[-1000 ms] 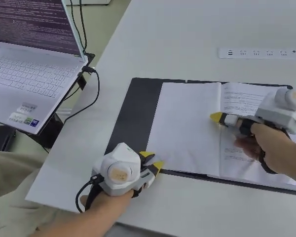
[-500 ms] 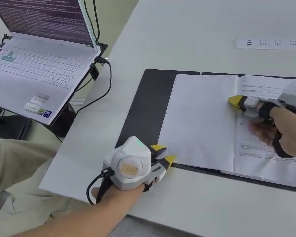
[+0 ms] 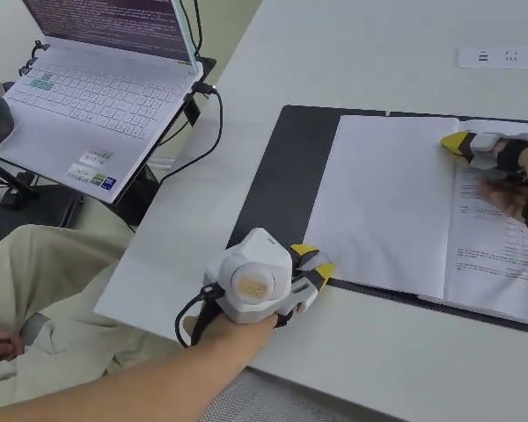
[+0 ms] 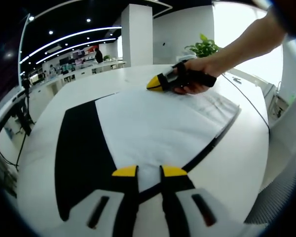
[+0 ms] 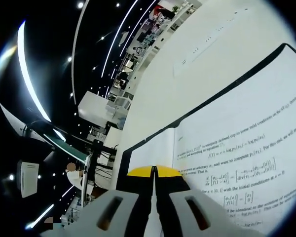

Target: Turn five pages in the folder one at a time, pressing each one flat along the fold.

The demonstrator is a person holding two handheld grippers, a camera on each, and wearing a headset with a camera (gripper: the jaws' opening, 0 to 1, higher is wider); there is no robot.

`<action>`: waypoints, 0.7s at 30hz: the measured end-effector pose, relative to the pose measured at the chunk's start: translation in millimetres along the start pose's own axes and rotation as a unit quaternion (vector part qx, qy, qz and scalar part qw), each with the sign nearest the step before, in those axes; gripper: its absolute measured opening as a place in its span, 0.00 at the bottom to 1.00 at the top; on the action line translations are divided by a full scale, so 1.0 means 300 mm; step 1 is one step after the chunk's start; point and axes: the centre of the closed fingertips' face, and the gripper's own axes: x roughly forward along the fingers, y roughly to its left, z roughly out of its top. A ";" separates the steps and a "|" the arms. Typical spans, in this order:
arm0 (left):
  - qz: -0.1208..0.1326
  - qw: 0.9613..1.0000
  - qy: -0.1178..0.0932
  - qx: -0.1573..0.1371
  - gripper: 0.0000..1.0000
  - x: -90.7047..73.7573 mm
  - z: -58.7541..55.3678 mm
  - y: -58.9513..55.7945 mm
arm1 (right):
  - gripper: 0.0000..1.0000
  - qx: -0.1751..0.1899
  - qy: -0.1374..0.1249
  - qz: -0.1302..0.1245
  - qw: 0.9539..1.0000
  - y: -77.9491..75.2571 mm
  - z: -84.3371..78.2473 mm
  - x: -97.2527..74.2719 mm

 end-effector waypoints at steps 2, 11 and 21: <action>0.000 1.000 0.000 0.001 0.16 0.000 0.000 0.001 | 0.00 0.006 -0.006 -0.001 1.000 -0.003 0.017 0.011; 0.000 1.000 -0.001 0.001 0.15 -0.001 0.000 0.003 | 0.00 0.015 -0.014 -0.012 1.000 -0.005 0.079 0.050; 0.001 1.000 0.000 0.000 0.16 0.001 0.000 0.008 | 0.00 0.027 -0.014 -0.026 0.999 -0.017 0.121 0.082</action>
